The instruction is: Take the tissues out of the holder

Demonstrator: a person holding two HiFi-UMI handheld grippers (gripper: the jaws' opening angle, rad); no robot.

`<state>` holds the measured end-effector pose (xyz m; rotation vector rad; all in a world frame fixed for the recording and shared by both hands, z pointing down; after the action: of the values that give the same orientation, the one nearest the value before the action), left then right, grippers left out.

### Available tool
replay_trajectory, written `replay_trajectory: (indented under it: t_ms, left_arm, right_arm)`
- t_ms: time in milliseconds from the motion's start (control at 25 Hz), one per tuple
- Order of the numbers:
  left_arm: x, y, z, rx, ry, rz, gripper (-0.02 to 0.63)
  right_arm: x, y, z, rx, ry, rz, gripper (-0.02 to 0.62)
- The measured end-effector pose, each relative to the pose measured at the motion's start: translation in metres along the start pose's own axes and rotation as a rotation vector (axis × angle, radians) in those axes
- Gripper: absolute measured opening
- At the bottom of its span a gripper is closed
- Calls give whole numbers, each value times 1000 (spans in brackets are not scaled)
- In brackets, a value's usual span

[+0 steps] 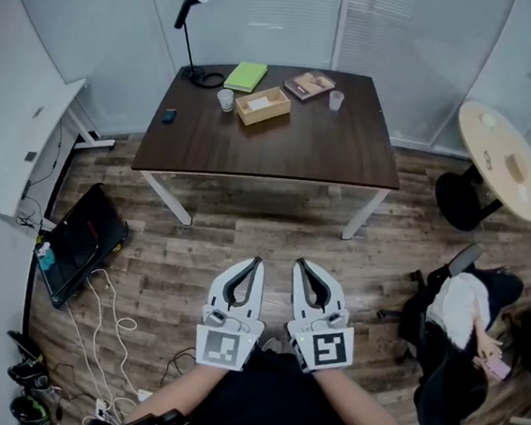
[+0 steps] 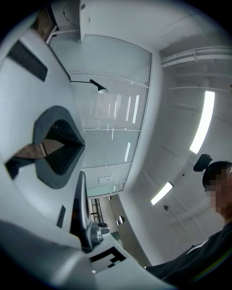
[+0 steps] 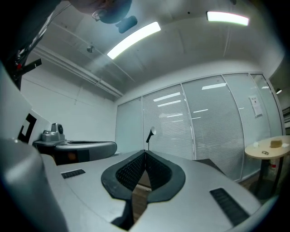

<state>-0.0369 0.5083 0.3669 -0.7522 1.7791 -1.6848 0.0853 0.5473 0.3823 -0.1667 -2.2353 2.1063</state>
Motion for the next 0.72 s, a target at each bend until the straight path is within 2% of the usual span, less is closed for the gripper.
replay_trajectory:
  t_ms: [320,560,720]
  left_arm:
    - [24,-19,-2,-19,73,-38,-3]
    - [36,-21,-2,-20,86,14,-3]
    - [47,-29,6,-23,105,-18,-3]
  right_arm:
    - [-4,-8,17,-22,-3,0,9]
    - [-5,-9,18,12,-13,14,9]
    - [-7,-20,28,31,6,9,9]
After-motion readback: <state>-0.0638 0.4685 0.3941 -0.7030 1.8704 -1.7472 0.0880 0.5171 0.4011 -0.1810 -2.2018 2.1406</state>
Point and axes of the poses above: the fingertips, and each gripper's own axes: z forward along the fingers, x to its left, y out of its top, the point moved 6 cm from there along -z, backward along the fingers, and after that the axes turned 1 degree about y, right-handed, at the moved point
